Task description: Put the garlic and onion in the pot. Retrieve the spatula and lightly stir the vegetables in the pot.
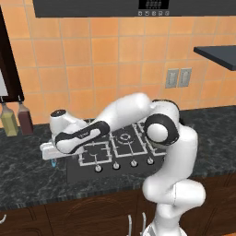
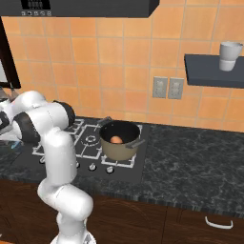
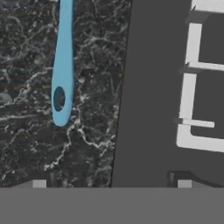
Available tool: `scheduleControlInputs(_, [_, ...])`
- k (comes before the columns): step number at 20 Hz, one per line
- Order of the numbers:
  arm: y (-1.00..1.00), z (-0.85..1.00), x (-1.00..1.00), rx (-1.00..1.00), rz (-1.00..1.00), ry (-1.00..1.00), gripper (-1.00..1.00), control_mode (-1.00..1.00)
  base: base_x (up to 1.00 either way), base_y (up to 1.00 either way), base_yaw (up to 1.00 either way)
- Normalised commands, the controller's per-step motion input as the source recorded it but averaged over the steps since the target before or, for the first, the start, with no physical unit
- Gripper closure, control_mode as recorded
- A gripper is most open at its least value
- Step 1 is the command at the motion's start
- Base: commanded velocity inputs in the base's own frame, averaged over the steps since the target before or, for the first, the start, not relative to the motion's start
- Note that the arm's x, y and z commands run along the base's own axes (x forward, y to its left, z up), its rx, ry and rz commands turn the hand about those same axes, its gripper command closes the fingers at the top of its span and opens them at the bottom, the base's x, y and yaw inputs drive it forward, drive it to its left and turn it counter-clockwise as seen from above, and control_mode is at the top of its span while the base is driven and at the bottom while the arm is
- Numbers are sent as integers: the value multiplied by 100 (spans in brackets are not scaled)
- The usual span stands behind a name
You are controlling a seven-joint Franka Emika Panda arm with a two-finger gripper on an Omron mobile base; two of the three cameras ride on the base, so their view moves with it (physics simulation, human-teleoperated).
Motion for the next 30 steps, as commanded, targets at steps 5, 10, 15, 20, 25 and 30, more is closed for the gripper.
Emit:
scheduleControlInputs(5, [70,-22,52,-11,-1,9,-100,-100,0,0,0])
scheduleControlInputs(10, [47,9,32,-7,-6,1,-100,-100,0,0,0])
scheduleControlInputs(15, [-17,-5,31,-7,-12,2,-100,-100,0,0,0])
scheduleControlInputs(20, [-54,-22,6,0,-6,0,-100,-100,0,0,0])
scheduleControlInputs(25, [-19,-37,0,7,0,0,-100,-100,0,0,0])
scheduleControlInputs(30, [0,-27,2,13,0,0,-100,-100,0,0,0])
